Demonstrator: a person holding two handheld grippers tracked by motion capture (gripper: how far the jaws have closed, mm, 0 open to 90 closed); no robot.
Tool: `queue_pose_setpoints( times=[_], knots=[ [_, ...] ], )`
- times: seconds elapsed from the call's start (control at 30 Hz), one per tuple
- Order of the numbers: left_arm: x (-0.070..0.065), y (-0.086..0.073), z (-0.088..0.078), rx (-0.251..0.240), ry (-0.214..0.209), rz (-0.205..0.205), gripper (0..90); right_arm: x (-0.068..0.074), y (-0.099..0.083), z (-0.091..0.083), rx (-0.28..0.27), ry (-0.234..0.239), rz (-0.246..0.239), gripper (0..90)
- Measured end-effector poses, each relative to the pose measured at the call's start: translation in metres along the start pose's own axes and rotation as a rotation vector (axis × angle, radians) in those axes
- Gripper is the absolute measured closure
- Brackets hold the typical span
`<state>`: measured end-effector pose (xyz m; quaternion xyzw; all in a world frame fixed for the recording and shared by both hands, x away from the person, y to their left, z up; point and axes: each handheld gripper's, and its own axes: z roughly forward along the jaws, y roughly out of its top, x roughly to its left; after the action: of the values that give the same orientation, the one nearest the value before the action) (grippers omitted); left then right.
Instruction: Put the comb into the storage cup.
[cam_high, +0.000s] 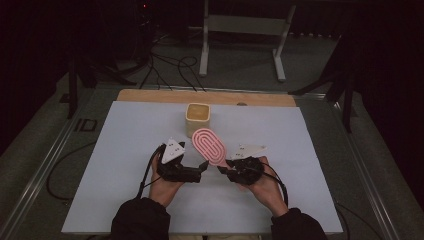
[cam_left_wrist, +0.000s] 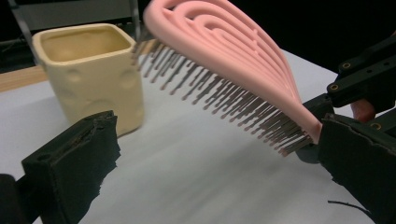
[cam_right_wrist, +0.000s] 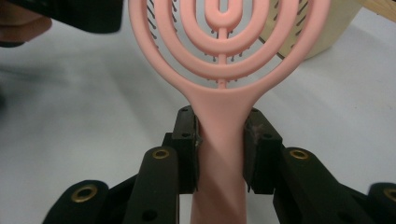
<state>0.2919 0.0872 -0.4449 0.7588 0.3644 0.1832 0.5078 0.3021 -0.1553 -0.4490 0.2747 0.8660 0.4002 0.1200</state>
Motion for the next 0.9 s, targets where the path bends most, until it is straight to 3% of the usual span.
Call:
queue_pose_setpoints(
  times=[0.27,0.57,0.9],
  knots=[
    [-0.005,0.003,0.007,-0.003,-0.024,-0.002,0.0,0.002,0.000,0.002,-0.003,0.001,-0.005,69.7],
    [-0.008,0.004,0.015,-0.007,-0.071,-0.044,0.0,0.004,0.001,0.003,-0.003,0.000,-0.006,69.7],
    [-0.011,0.003,0.023,0.023,-0.116,-0.073,2.2,0.007,0.001,0.005,-0.006,0.009,-0.014,69.7]
  ],
)
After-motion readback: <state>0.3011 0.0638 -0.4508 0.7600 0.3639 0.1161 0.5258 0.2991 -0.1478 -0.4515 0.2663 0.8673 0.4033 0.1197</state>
